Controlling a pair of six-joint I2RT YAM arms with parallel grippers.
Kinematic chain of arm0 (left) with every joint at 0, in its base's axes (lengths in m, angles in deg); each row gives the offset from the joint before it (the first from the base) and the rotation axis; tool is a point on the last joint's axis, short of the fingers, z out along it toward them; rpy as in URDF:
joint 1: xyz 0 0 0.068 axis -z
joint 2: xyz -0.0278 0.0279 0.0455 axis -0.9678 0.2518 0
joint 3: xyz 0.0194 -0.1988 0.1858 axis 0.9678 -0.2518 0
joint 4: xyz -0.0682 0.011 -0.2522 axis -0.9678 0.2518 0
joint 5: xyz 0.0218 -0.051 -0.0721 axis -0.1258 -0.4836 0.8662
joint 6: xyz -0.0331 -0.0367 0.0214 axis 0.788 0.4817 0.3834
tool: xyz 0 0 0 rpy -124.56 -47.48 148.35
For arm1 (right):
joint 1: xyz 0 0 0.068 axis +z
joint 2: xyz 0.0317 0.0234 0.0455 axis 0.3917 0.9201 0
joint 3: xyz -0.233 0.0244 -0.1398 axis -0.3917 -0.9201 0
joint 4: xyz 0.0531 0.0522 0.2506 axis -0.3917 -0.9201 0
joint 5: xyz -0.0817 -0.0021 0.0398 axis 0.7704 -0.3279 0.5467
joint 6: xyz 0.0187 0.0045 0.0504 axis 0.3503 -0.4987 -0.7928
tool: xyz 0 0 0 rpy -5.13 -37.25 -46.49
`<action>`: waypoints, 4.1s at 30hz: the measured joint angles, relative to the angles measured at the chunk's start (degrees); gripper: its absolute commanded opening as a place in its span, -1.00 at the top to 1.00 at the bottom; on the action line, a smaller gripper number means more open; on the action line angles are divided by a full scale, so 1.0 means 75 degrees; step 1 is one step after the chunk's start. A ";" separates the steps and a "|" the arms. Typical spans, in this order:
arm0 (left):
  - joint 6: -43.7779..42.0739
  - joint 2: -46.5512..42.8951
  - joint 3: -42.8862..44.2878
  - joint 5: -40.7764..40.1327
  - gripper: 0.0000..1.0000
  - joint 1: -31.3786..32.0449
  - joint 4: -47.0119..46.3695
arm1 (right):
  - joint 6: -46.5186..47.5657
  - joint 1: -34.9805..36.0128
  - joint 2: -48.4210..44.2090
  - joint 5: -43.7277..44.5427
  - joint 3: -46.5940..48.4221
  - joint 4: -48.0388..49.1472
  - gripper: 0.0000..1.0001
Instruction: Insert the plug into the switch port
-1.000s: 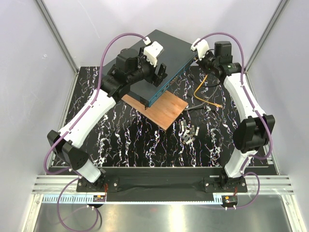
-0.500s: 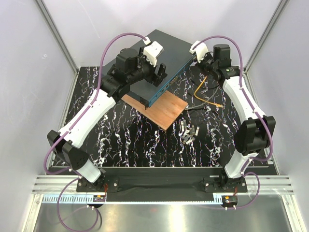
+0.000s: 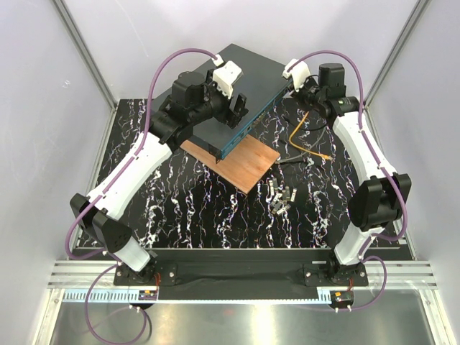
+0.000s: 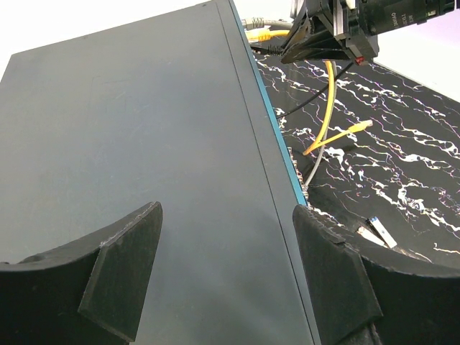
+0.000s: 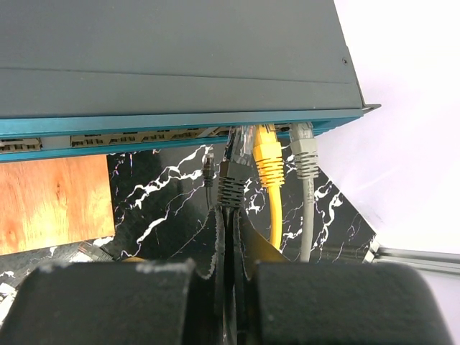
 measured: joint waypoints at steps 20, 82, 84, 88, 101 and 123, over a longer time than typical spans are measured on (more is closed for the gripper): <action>-0.0006 0.0000 0.0000 0.0000 -0.59 -0.0038 0.0000 | 0.0729 -0.0009 -0.0070 -0.0510 0.0111 -0.0204 1.00; -0.0067 0.0000 0.0000 0.0003 -0.60 -0.0079 0.0003 | 0.1609 -0.0137 -0.0329 -0.0495 -0.0635 0.0828 1.00; -0.0070 0.0000 0.0000 0.0003 -0.60 -0.0079 0.0003 | 0.1725 -0.0140 -0.0391 -0.0522 -0.0796 0.0997 1.00; -0.0076 0.0000 0.0000 0.0003 -0.61 -0.0082 0.0003 | 0.1953 -0.0152 -0.0443 -0.0530 -0.1014 0.1256 1.00; -0.0070 0.0000 0.0000 -0.0003 -0.62 -0.0085 0.0064 | 0.2515 -0.0245 -0.0571 -0.0778 -0.1839 0.2369 1.00; -0.0058 0.0187 0.0000 -0.0003 -0.63 -0.0105 0.0090 | 0.2366 -0.0309 -0.0277 -0.0956 -0.1230 0.1897 1.00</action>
